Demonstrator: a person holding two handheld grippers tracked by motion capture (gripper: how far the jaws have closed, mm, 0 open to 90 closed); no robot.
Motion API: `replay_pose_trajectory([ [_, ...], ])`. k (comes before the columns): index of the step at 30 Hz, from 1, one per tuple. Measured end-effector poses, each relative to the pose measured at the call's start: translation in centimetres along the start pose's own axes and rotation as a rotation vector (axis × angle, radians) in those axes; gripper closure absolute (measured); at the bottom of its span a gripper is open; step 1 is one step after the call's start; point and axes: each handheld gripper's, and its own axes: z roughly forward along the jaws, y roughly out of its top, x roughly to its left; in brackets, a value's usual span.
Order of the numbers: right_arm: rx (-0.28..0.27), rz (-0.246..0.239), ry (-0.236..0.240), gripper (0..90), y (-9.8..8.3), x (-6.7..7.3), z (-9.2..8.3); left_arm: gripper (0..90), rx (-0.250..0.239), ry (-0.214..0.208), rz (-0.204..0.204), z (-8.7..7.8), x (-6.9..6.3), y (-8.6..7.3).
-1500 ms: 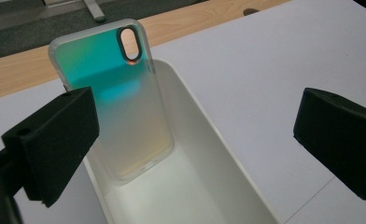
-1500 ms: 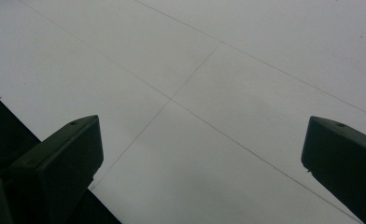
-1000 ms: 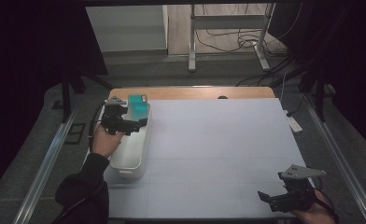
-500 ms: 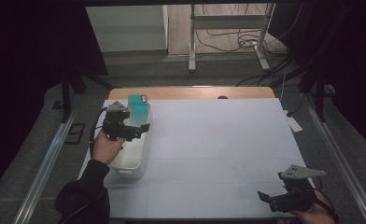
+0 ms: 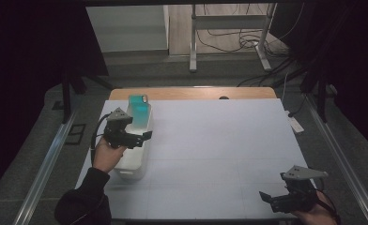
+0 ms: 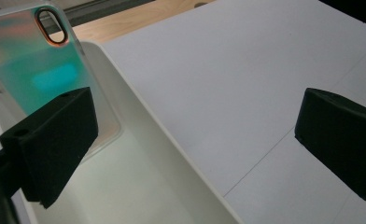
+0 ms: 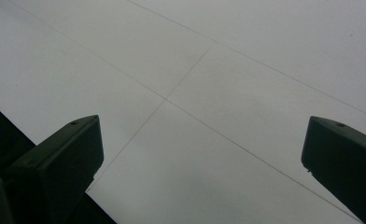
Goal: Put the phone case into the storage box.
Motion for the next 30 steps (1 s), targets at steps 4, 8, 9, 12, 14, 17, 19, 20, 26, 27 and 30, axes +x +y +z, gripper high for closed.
replay_pose_trajectory([
  [4,0.000,0.001,-0.004,0.0,0.0,0.0,0.0,0.4,0.000,-0.003,0.001,-0.2,-0.5,-0.2],
  [8,-0.001,0.000,-0.006,0.0,0.0,0.0,0.0,0.4,0.010,-0.013,0.007,-0.2,-1.0,-0.4],
  [9,0.000,0.000,-0.006,0.0,0.0,0.0,0.0,0.4,0.013,-0.014,0.011,-0.3,-1.1,-0.5],
  [12,0.000,-0.001,-0.005,0.0,0.0,0.0,0.0,0.4,0.011,-0.019,0.010,-0.5,-1.3,-0.8],
  [14,0.001,-0.001,-0.005,0.0,0.0,0.0,0.0,0.4,0.010,-0.018,0.006,-0.7,-1.4,-1.0],
  [17,0.002,-0.002,-0.005,0.0,0.0,0.0,0.0,0.4,0.007,-0.018,0.003,-1.0,-1.6,-1.4],
  [19,0.002,-0.003,-0.005,0.0,0.0,0.0,0.0,0.4,0.005,-0.020,0.003,-1.1,-1.7,-1.5],
  [20,0.002,-0.003,-0.005,0.0,0.0,0.0,0.0,0.4,0.008,-0.021,0.002,-1.2,-1.8,-1.7],
  [26,0.003,-0.005,-0.005,0.0,0.0,0.0,0.0,0.4,0.007,-0.027,0.005,-1.8,-2.2,-2.4],
  [27,0.003,-0.003,-0.005,0.0,0.0,0.1,0.0,0.4,0.007,-0.027,0.005,-1.8,-2.2,-2.4],
  [30,0.003,-0.003,-0.005,0.0,0.0,0.1,0.0,0.5,0.001,-0.028,0.004,-2.2,-2.4,-2.8],
])
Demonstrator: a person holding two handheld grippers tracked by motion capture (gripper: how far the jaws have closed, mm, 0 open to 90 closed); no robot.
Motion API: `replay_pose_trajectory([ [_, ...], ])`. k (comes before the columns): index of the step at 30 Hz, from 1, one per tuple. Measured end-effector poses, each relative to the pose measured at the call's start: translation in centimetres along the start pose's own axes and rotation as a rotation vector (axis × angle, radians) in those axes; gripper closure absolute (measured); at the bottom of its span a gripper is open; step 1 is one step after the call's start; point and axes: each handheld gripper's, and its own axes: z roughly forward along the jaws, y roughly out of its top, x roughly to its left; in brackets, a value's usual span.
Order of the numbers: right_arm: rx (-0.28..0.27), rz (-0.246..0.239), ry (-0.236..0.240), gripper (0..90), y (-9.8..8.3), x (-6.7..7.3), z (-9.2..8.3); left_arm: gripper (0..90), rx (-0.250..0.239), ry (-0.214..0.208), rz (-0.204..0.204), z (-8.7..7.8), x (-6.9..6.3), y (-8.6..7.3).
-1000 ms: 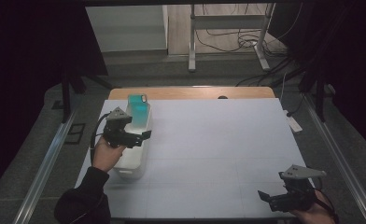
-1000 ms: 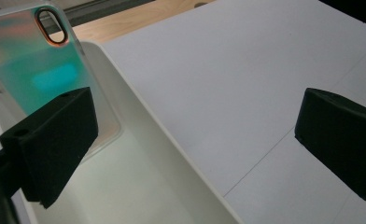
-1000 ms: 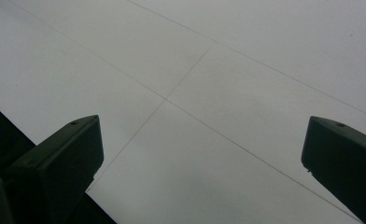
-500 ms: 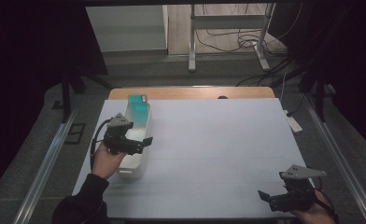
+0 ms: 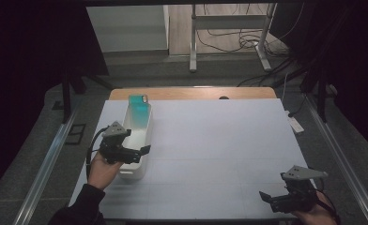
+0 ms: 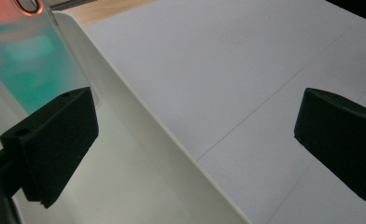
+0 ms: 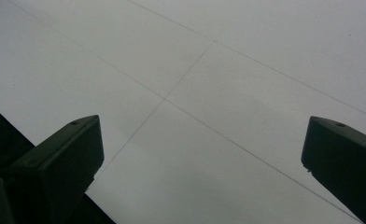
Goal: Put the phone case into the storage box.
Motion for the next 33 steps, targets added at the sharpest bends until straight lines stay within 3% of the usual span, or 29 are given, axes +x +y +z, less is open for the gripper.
replay_pose_trajectory([
  [33,0.000,0.001,-0.003,0.0,0.0,0.0,0.0,0.5,-0.016,-0.010,-0.030,-3.3,-2.0,-3.2],
])
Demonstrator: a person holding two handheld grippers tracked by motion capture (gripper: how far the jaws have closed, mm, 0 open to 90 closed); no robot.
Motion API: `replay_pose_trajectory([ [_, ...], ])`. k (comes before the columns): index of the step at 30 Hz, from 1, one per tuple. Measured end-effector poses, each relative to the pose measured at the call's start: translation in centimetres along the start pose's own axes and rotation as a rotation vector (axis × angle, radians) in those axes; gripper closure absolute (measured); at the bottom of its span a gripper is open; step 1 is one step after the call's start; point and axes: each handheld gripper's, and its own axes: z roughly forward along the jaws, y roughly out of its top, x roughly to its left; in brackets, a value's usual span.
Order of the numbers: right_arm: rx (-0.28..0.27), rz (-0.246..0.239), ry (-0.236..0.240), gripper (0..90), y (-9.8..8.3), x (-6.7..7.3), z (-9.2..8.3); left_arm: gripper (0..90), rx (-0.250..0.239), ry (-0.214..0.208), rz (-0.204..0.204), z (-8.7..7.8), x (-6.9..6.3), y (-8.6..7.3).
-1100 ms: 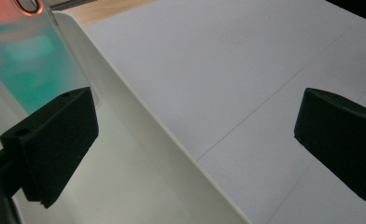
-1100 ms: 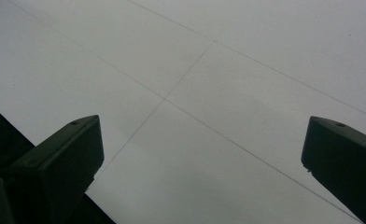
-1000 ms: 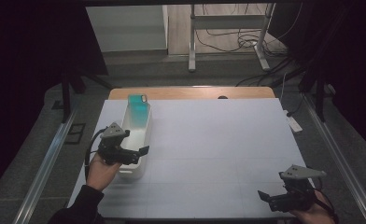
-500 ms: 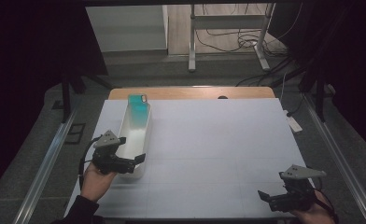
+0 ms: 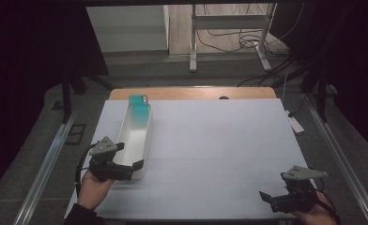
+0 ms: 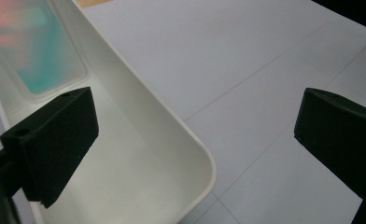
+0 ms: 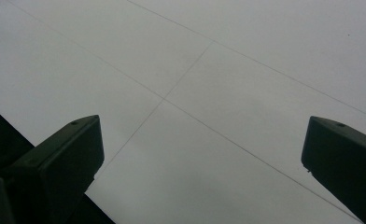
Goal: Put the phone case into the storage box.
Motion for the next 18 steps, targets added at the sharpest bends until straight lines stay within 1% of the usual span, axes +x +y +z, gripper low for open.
replay_pose_trajectory([
  [18,-0.001,0.000,-0.004,0.0,0.0,0.0,0.0,0.5,-0.015,0.013,-0.018,-1.6,-0.6,-1.7],
])
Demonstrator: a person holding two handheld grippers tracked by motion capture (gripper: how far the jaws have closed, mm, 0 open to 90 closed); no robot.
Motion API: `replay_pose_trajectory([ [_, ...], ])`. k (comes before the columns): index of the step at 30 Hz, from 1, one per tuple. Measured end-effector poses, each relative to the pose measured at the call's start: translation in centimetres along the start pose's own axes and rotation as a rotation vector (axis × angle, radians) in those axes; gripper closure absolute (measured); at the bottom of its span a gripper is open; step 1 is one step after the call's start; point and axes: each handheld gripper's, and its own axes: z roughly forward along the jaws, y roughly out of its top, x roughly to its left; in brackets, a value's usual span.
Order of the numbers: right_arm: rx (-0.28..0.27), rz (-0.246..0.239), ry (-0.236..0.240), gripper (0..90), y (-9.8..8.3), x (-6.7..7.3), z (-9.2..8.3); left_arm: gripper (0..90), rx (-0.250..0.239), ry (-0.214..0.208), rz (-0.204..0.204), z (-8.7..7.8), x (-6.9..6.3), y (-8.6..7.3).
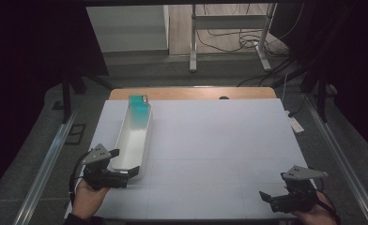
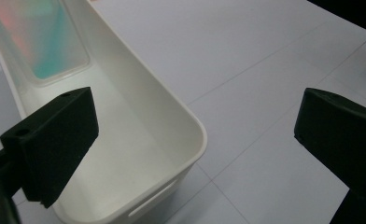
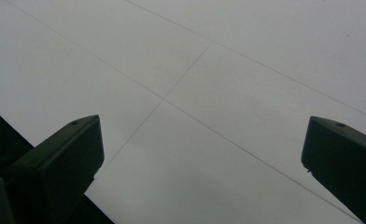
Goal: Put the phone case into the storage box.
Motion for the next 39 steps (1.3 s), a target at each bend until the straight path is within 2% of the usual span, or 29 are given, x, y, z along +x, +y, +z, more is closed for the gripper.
replay_pose_trajectory([
  [22,0.003,0.002,-0.001,0.0,0.0,0.0,0.0,0.4,0.028,0.021,0.006,-0.9,-0.9,-1.7],
  [39,0.005,0.002,-0.001,0.0,0.0,0.0,0.0,0.4,0.060,0.058,0.018,-1.7,-1.7,-3.3],
])
